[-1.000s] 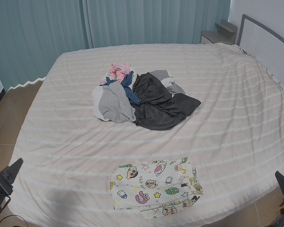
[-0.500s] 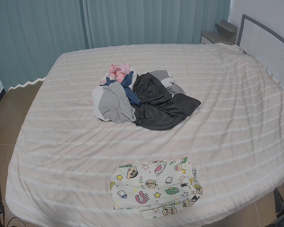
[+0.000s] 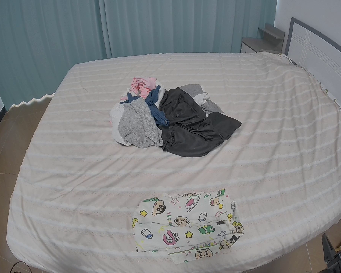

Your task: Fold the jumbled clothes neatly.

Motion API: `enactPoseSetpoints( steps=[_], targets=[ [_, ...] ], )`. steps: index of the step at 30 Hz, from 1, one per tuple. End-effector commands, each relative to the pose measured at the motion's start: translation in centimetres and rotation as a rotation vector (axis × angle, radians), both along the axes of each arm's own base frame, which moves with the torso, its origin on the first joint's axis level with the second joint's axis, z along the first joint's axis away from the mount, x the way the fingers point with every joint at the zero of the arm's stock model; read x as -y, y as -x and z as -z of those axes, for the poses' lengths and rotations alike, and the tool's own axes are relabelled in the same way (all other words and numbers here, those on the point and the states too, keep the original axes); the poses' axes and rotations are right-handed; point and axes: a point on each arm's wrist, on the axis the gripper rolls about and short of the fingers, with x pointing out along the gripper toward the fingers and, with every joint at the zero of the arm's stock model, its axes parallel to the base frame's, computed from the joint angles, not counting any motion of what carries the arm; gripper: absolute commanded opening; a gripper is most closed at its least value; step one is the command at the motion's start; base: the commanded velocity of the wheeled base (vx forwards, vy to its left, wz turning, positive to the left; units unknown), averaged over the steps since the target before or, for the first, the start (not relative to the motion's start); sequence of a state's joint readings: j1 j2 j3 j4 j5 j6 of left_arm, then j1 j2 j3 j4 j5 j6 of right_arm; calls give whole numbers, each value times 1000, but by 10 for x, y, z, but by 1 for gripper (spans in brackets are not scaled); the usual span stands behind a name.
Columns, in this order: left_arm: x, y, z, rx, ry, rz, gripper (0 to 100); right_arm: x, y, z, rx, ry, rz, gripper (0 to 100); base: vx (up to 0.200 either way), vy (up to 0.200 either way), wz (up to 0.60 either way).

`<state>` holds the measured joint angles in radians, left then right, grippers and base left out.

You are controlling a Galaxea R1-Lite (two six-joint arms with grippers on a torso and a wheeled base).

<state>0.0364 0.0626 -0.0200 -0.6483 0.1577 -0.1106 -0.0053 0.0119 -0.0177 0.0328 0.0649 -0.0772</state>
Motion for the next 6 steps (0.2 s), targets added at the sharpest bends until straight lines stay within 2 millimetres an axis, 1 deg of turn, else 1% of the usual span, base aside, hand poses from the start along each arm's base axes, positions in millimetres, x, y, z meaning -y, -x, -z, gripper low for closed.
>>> enactPoseSetpoints(
  steps=[1, 3, 6],
  targets=[
    [-2, 1, 16, -91, -142, -94, 100, 0, 0, 5, -8, 2, -10, 100, 0, 0, 0],
    [-3, 4, 11, -36, -131, -126, 100, 0, 0, 5, -9, -7, -8, 100, 0, 0, 0],
    [-3, 4, 12, -47, -129, -138, 100, 0, 0, 5, -9, -9, -8, 100, 0, 0, 0]
  ],
)
